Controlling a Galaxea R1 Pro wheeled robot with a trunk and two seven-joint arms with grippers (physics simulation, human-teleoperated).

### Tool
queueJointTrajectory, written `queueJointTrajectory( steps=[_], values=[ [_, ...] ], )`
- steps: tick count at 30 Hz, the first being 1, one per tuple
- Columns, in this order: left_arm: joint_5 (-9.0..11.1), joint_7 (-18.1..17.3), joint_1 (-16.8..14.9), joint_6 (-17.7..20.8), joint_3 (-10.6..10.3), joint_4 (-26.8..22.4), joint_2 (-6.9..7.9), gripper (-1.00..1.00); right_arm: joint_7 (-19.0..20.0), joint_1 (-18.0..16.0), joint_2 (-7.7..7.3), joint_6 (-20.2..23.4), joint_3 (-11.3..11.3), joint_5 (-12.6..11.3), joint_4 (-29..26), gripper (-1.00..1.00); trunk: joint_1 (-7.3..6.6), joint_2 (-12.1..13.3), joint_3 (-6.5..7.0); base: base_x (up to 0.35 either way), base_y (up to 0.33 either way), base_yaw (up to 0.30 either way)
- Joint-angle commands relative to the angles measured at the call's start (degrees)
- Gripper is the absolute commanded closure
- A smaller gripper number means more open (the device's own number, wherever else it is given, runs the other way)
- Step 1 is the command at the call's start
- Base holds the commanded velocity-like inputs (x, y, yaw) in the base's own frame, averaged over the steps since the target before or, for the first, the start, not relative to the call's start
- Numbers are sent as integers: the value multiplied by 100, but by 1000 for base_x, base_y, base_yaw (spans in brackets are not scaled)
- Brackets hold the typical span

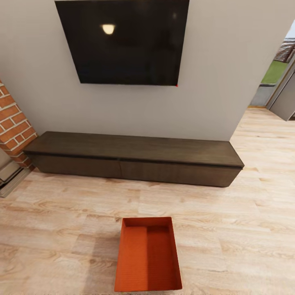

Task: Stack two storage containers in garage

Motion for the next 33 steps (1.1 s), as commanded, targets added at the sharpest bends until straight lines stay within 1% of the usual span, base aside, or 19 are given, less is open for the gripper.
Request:
queueJointTrajectory(
  steps=[1, 28, 33],
  values=[
    [32, 1, -2, -17, 3, 4, 0, -100, -2, -4, 3, -24, 48, -43, 14, -100, 0, -2, -13, 0, 0, 0],
    [31, 0, -2, -17, 3, 5, 0, -100, -2, -4, 3, -44, 48, -36, 14, -100, 0, -2, -265, 0, 0, 0],
    [30, 0, -2, -17, 3, 6, -1, -100, 6, -4, -11, -56, 48, -24, 14, -100, 0, -2, -277, 0, 0, 0]
  ],
)
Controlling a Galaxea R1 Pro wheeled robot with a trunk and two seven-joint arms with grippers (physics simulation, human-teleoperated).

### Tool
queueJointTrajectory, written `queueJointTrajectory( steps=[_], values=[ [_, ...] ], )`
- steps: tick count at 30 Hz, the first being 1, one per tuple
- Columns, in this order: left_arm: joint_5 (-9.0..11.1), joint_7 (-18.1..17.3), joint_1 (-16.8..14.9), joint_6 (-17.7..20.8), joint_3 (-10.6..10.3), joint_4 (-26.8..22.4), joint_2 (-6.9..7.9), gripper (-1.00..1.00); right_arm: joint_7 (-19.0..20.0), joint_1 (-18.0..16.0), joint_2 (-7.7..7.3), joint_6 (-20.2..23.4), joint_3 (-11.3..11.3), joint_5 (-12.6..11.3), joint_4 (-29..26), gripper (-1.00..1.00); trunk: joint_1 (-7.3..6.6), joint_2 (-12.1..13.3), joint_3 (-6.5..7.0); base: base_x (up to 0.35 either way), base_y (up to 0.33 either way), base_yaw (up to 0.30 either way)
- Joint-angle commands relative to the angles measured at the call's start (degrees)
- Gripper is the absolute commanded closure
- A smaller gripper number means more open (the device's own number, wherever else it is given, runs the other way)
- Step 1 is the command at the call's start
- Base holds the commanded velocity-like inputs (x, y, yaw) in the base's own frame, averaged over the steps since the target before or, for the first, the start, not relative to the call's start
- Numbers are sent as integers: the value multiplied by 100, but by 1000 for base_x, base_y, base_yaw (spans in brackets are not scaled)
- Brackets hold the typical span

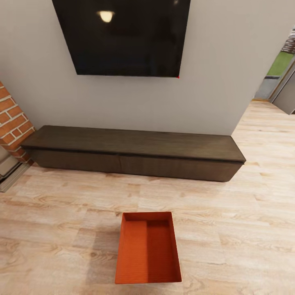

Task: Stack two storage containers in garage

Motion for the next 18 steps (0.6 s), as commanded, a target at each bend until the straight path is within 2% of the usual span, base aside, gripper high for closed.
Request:
queueJointTrajectory(
  steps=[1, 18],
  values=[
    [29, 2, -2, -17, 3, 1, 0, -100, -1, -4, 4, -26, 48, -40, 14, -100, 0, -2, -4, 0, 0, 0],
    [29, 3, -2, -17, 3, 0, 0, -100, 3, -4, 17, -23, 48, -35, 14, -100, 0, -2, -5, 0, 0, 0]
  ],
)
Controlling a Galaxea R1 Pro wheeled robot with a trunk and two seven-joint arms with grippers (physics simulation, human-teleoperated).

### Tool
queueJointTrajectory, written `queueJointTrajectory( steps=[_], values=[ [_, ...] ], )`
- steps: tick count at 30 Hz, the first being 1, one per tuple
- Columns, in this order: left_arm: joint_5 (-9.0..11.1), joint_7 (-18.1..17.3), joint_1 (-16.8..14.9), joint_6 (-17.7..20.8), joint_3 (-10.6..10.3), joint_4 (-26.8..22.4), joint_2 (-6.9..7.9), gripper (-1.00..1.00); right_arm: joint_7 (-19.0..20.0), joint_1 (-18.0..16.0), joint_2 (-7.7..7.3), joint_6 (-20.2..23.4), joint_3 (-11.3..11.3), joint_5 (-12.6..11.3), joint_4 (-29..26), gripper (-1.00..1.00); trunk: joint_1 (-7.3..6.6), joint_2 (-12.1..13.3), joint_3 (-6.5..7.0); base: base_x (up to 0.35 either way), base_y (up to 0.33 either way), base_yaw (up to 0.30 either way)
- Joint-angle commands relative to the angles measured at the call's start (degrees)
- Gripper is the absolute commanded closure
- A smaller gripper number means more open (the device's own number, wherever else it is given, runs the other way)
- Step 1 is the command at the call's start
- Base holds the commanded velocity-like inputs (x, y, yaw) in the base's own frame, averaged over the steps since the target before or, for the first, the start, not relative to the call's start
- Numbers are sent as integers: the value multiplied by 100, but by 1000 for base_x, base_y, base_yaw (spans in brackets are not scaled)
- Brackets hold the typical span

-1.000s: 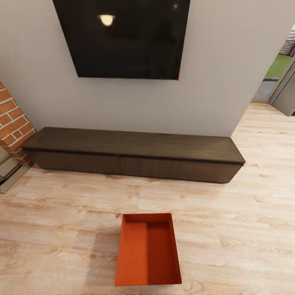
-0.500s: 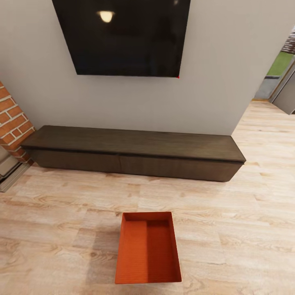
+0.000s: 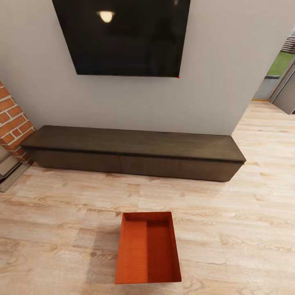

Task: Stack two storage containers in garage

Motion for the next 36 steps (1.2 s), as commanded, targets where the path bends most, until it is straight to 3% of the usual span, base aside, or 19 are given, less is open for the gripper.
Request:
queueJointTrajectory(
  steps=[1, 8, 12, 18, 23, 29, 33, 35, 36],
  values=[
    [30, 1, -2, -17, 3, 5, 0, -100, 2, -4, 5, -23, 48, -43, 14, -100, 0, -2, -3, 0, 0, 0],
    [21, 15, -2, -17, -19, 2, -23, -100, -16, -4, -1, 30, 72, -36, 10, -100, 0, -2, -3, 0, 0, 0],
    [19, 43, -2, 164, -33, -1145, 26, -100, -59, 0, -14, 69, 88, -21, -379, -100, 0, -2, -3, 0, 0, 0],
    [24, 73, -2, 714, -25, -2345, 143, -100, -96, 19, -98, 290, 77, -26, -1301, -100, 0, -2, -3, 0, 0, 0],
    [27, 87, -2, 1111, -21, -3121, 210, -100, -181, -215, -94, 810, 69, -28, -1594, -100, 0, -2, -3, 0, 0, 0],
    [37, 83, -67, 1480, -16, -3458, 239, -100, -188, -689, -81, 1131, 66, -26, -1775, -100, 0, -2, -3, 0, 0, 0],
    [52, 81, -396, 1716, -15, -3511, 244, -100, -190, -1008, -84, 1343, 66, -26, -1909, -100, 0, -2, -3, 0, 0, 0],
    [98, 80, -739, 1846, -15, -3496, 241, -100, -200, -1251, -78, 1559, 64, -31, -1965, -100, 0, -2, -3, 0, 0, 0],
    [201, 80, -1194, 2077, -15, -3469, 237, -100, -210, -1587, -72, 1754, 59, -37, -1994, -100, 0, -2, -3, 0, 0, 0]
  ],
)
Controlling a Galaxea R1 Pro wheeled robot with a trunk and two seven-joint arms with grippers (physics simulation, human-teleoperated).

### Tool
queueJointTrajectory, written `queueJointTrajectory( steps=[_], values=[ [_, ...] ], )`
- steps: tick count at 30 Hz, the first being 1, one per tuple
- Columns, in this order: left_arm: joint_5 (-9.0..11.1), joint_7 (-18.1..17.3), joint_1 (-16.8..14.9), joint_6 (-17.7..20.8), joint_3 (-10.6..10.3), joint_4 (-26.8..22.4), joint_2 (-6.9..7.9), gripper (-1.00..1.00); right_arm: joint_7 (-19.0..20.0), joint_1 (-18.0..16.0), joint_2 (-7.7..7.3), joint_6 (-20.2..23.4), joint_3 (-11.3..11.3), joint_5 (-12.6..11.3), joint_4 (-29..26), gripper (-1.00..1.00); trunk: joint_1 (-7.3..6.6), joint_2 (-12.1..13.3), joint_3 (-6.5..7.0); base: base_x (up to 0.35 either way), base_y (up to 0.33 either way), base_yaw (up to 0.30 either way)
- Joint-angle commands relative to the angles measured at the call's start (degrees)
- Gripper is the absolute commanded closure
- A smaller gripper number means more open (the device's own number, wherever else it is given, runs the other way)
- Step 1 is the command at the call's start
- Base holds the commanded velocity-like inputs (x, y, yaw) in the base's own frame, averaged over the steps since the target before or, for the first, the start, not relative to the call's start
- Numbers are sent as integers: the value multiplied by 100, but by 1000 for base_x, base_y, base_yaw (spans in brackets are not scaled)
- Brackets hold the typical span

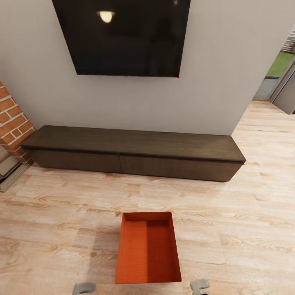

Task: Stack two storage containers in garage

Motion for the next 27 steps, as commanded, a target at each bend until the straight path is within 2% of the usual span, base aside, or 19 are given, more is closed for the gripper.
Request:
queueJointTrajectory(
  steps=[1, 4, 5, 6, 7, 8, 11, 13, 17, 20, 24, 27],
  values=[
    [101, 9, -266, 141, 4, -5, -3, -100, -47, -176, -4, 78, 45, -51, -25, -100, -1, -2, -5, 0, 0, 0],
    [192, 9, -633, 330, 4, 11, -7, -100, -54, -435, 11, 125, 43, -58, -31, -100, -1, -2, -5, 0, 0, 0],
    [231, 12, -961, 481, 4, 20, -11, -100, -128, -729, 29, 144, 38, -64, -33, -100, -1, -2, -5, 0, 0, 0],
    [237, 11, -1050, 506, 4, 21, -15, -100, -199, -833, 35, 158, 37, -67, -33, -100, -1, -2, -5, 0, 0, 0],
    [240, 10, -1136, 522, 4, 22, -19, -100, -298, -938, 39, 174, 37, -68, -33, -100, -1, -2, -5, 0, 0, 0],
    [247, 10, -1335, 543, 4, 34, -35, -100, -582, -1183, 56, 202, 36, -72, -34, -100, -1, -2, -5, 0, 0, 0],
    [259, 9, -1680, 554, 7, 143, -62, -100, -857, -1512, 178, 239, 36, -73, -9, -100, -1, -2, -5, 0, 0, 0],
    [261, 9, -2037, 552, 9, 359, -124, -100, -950, -1752, 267, 265, 36, -79, 38, -100, -1, -2, -5, 0, 0, 0],
    [252, 7, -2417, 515, 5, 657, -235, -100, -997, -1973, 330, 241, 29, -92, 73, -100, -1, -2, -5, 0, 0, 0],
    [249, 3, -2521, 488, 5, 751, -272, -100, -1065, -2048, 416, 214, 23, -95, 121, -100, -1, -2, -5, 0, 0, 0],
    [230, 24, -2650, 473, -2, 860, -416, -100, -1387, -2090, 604, 110, 19, -97, 304, -100, -1, -2, -5, 0, 0, 0],
    [214, 201, -2777, 455, -4, 1019, -525, -100, -1739, -2116, 748, -222, 19, -100, 533, -100, -1, -2, -5, 0, 0, 0]
  ],
)
